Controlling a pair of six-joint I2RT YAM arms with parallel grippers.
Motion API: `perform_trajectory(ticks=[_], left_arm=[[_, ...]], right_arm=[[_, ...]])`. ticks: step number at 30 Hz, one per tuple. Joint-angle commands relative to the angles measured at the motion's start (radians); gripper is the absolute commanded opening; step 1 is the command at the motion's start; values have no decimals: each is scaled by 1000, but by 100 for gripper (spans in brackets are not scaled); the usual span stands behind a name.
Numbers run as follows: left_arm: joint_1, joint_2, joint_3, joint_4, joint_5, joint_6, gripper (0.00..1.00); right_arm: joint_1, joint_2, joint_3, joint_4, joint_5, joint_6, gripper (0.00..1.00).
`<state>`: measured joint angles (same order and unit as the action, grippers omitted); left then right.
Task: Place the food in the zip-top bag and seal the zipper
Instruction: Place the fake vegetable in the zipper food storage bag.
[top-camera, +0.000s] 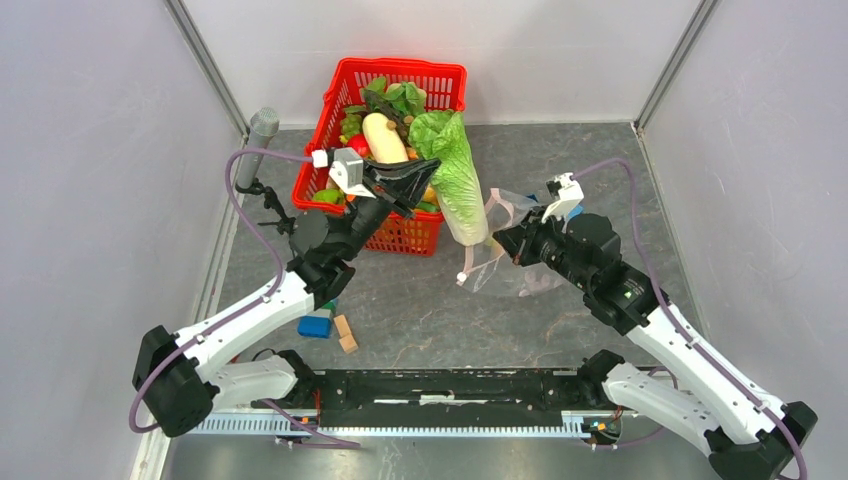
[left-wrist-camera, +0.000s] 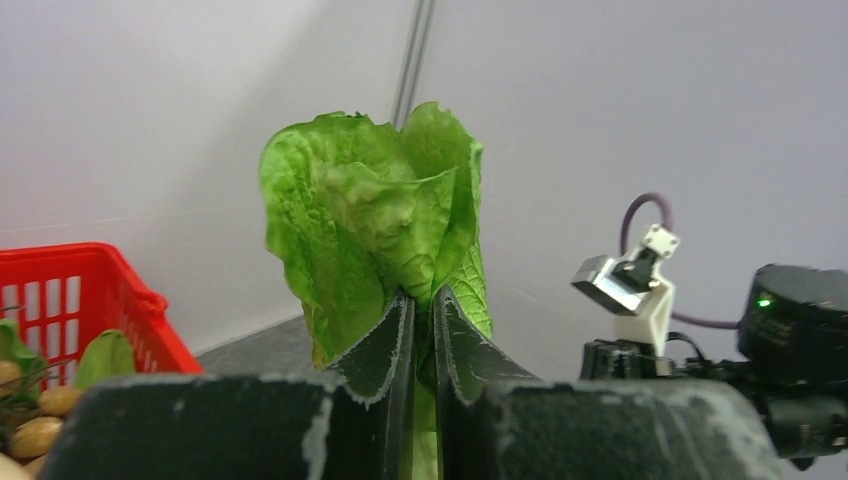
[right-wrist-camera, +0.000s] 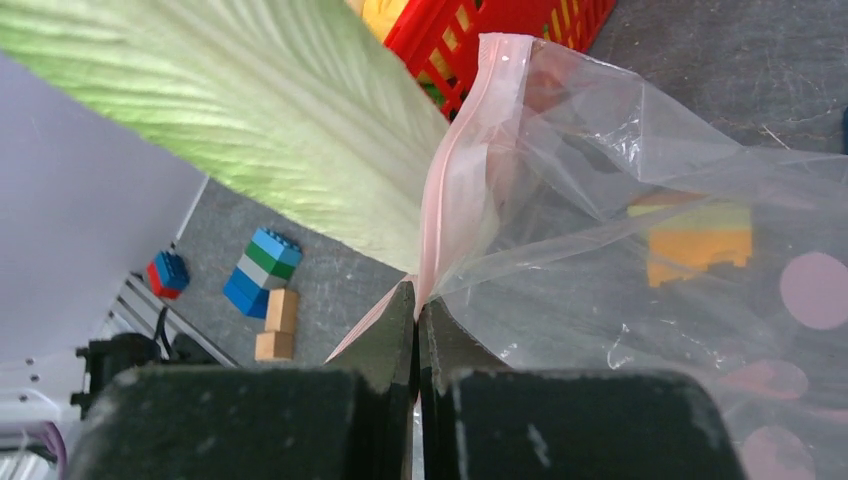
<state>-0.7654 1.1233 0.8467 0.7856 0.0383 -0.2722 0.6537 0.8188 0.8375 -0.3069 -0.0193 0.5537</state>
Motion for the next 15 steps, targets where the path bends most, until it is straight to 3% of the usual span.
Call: perform_trajectory(ticks=[1,15], left_arm=[[-7,-43,3,161,50,-148,2],[-14,-88,-86,317,48,-319,2]], right_arm=[[3,-36,-32,154,80,133,0],[-15,-91,-121,336,34,283,0]])
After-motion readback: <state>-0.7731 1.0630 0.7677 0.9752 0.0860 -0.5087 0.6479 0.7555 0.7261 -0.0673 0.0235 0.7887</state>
